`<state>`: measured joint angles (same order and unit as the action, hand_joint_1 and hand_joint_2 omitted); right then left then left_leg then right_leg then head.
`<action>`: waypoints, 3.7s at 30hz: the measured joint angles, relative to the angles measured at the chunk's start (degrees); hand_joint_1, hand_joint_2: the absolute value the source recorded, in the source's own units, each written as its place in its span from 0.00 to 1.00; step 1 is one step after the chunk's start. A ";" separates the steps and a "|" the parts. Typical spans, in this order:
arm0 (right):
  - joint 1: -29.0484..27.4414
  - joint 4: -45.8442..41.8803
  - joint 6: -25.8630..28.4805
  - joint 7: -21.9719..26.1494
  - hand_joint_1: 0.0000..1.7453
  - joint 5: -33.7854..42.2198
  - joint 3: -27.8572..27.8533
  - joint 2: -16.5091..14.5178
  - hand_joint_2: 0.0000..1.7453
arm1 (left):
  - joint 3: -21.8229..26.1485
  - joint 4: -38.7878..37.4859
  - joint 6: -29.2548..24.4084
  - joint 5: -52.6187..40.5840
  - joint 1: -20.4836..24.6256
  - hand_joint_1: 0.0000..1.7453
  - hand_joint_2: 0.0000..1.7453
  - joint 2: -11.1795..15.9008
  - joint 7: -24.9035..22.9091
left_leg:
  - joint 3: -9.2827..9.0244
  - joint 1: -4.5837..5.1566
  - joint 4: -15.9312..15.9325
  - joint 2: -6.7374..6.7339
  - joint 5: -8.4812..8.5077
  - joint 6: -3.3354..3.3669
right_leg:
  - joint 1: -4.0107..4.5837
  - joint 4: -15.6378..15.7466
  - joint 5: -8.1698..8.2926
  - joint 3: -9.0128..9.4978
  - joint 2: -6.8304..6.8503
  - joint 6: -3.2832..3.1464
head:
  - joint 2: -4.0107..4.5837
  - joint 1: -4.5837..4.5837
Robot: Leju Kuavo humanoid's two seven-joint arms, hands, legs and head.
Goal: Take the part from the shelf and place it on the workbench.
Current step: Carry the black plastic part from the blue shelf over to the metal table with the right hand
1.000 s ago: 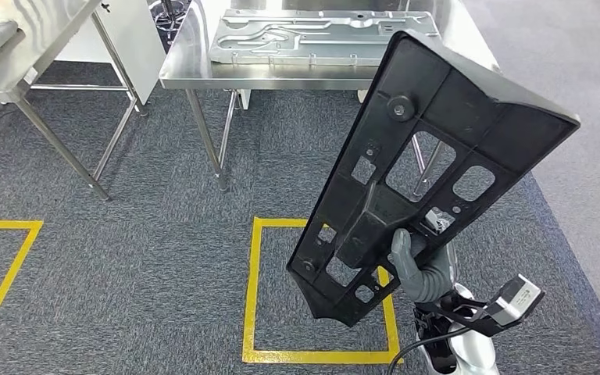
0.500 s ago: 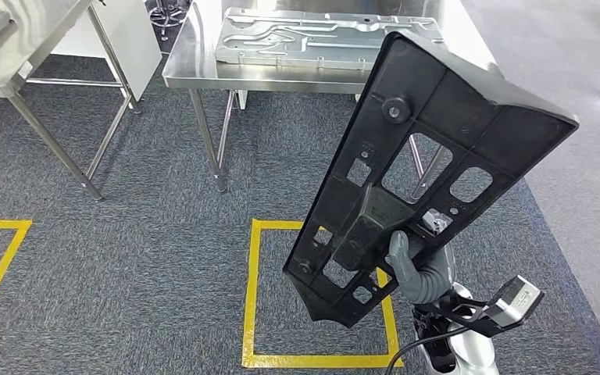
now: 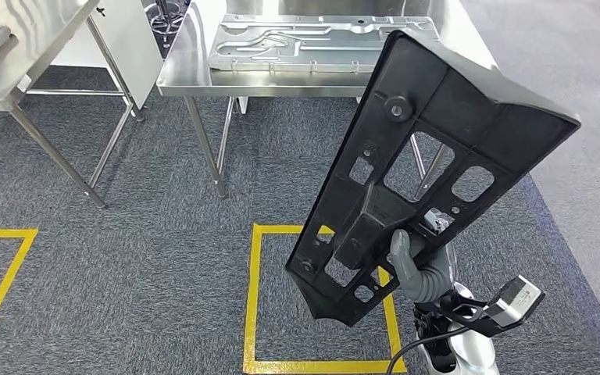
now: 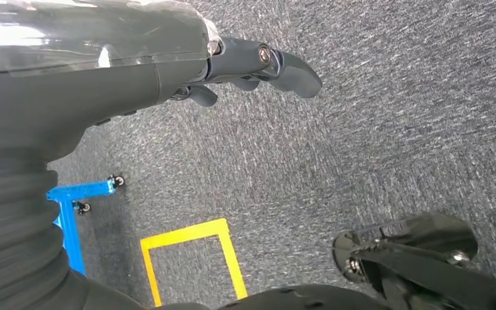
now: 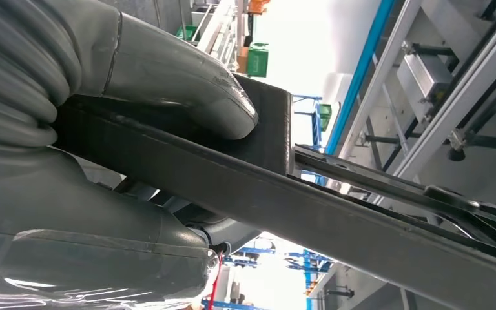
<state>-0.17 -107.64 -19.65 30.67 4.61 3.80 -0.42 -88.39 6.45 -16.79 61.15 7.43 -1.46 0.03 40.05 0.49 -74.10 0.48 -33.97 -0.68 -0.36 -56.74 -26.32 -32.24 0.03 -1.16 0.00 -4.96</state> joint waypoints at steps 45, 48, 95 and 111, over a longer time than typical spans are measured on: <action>-2.95 -2.09 0.07 0.84 1.00 -1.14 -0.08 -0.22 1.00 | -0.12 -0.06 0.22 -0.37 -0.10 0.00 1.00 -0.18 -0.16 | -7.78 -0.21 16.05 0.20 6.96 3.00 | -0.29 -16.69 -8.30 -7.51 -0.30 3.53 | 0.00 0.02; -3.91 -2.31 0.10 0.97 1.00 -1.25 -0.22 -0.22 1.00 | -0.13 -0.04 0.29 -0.43 -0.14 0.00 1.00 -0.18 -0.40 | -9.10 -0.12 16.05 0.40 5.99 2.90 | -0.24 -13.91 -3.44 -8.02 -0.31 3.06 | 0.00 0.02; -5.99 -1.43 0.69 3.31 1.00 0.48 -0.31 0.74 1.00 | -0.15 -0.07 0.22 -0.25 -0.34 0.00 1.00 -0.07 -1.32 | -4.75 0.05 9.79 0.39 6.16 0.09 | 0.68 -1.07 -1.61 1.68 -0.34 -0.50 | 0.00 0.03; -6.42 -3.18 1.01 2.99 1.00 -0.26 -0.31 0.74 1.00 | -0.17 -0.07 0.22 0.01 -0.58 0.00 1.00 -0.17 -0.95 | -11.20 -0.43 16.84 0.58 5.39 2.10 | -0.61 -7.00 1.31 -5.42 0.00 3.30 | 0.00 0.04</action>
<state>-6.59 -110.82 -18.64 33.66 4.35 3.50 0.33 -88.56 6.38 -16.57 61.16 6.84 -1.64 -0.92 28.85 0.07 -57.26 1.07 -28.58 1.42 -0.97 -63.74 -25.01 -37.67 0.03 2.15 0.00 -4.92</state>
